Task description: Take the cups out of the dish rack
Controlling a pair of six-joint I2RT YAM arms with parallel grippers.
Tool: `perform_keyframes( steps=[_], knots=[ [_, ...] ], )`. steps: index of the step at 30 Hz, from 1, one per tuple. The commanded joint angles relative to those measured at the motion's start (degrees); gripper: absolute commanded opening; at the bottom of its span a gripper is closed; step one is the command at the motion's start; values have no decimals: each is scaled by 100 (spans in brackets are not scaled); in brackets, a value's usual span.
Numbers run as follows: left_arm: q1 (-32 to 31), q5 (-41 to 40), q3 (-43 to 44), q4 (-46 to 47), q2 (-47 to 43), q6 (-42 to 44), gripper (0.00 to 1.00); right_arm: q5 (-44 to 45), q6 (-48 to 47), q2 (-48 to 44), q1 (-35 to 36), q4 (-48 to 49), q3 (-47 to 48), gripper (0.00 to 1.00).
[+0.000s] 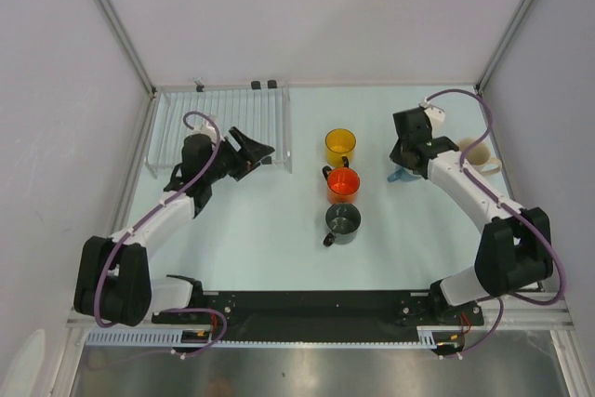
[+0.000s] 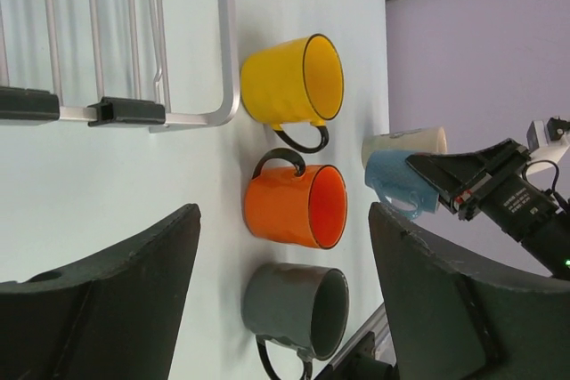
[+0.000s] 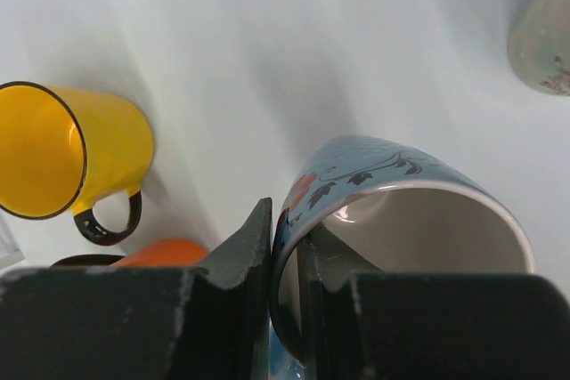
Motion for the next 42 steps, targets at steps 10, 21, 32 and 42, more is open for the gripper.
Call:
perform_keyframes(
  steps=[10,21,32,42],
  knots=[
    [-201,45,-160,146,242,-206,79,-234,299,1402,-99,273,707,0],
    [-210,-105,7,-144,259,-135,79,118,211,2114,-152,-263,1253,0],
    [-210,-176,86,-373,189,-47,79,-74,141,2168,-204,-299,1394,27],
    [-236,-395,244,-688,66,190,79,-172,10,1334,-117,-44,1508,41]
  ],
)
